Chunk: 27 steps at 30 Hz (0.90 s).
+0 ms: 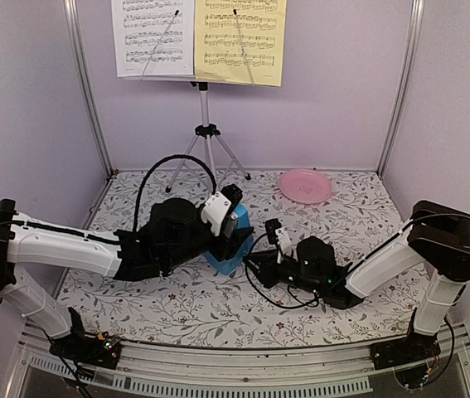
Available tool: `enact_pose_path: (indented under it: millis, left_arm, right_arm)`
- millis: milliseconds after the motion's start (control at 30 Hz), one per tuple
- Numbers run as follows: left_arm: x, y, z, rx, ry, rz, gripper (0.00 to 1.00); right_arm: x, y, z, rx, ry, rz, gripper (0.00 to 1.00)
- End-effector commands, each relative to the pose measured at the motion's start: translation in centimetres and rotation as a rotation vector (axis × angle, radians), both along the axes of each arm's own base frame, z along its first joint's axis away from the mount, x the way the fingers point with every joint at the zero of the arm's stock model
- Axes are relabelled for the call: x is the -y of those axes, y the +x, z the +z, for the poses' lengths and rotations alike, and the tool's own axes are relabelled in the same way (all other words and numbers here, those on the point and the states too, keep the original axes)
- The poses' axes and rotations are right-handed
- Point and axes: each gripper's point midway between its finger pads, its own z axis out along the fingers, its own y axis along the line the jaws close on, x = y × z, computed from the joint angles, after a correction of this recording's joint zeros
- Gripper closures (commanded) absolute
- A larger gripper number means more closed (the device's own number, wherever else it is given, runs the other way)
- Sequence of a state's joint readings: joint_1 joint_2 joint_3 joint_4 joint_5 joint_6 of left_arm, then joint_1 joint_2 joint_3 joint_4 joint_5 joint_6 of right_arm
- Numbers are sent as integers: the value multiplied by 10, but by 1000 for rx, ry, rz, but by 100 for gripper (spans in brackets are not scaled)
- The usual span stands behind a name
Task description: Set up the instrument practice props
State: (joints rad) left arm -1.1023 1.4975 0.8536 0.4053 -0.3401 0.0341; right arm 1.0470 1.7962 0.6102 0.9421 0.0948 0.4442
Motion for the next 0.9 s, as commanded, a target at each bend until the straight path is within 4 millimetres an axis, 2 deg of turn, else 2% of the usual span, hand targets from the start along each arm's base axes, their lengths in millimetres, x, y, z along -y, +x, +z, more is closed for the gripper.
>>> enact_pose_path:
  millis: [0, 100, 200, 567, 867]
  left_arm:
    - [11, -7, 45, 66, -135, -41, 95]
    - [11, -7, 45, 63, -138, -45, 95]
    - [12, -8, 42, 60, -138, -50, 95]
    - [12, -8, 35, 56, -127, -50, 95]
    - [6, -18, 39, 106, -161, -95, 96]
  right_arm:
    - [-2, -1, 10, 19, 19, 8, 78]
    - [-3, -2, 11, 24, 15, 19, 80]
    - [-5, -3, 12, 30, 11, 32, 87]
    - [-9, -8, 14, 22, 20, 65, 100]
    - [-11, -11, 22, -4, 89, 81, 100]
